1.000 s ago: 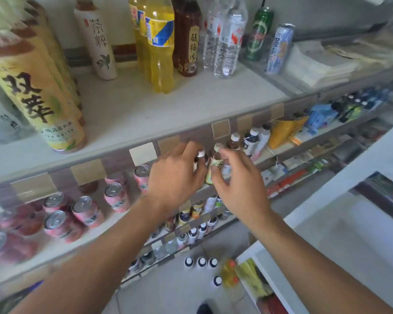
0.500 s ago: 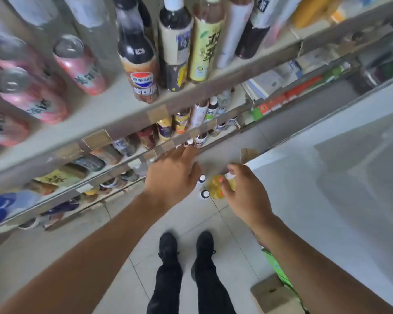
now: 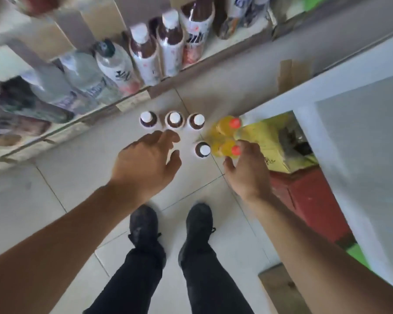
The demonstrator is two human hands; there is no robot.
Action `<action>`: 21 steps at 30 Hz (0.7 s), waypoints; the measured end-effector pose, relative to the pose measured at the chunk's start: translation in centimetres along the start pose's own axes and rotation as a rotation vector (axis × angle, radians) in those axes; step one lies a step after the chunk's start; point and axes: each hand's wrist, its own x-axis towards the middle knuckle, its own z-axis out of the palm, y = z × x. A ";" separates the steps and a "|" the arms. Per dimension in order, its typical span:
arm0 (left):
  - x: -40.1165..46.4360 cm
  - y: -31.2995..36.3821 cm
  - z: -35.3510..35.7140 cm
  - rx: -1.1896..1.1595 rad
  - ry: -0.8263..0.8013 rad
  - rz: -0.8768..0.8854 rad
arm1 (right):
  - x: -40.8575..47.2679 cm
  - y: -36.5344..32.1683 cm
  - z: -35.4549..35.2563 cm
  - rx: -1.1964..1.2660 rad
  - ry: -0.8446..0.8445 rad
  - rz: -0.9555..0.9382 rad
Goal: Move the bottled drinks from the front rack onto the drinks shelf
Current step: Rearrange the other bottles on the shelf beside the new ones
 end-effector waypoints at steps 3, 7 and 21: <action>1.3 -1.7 4.3 -0.005 -0.039 0.019 | 2.2 2.9 3.7 -0.045 -0.010 0.018; 2.3 -2.8 7.4 -0.001 -0.061 0.047 | 4.0 5.2 6.1 -0.090 -0.039 0.017; 1.1 0.1 1.9 -0.051 -0.087 0.024 | -0.3 3.8 -0.7 0.023 0.090 -0.003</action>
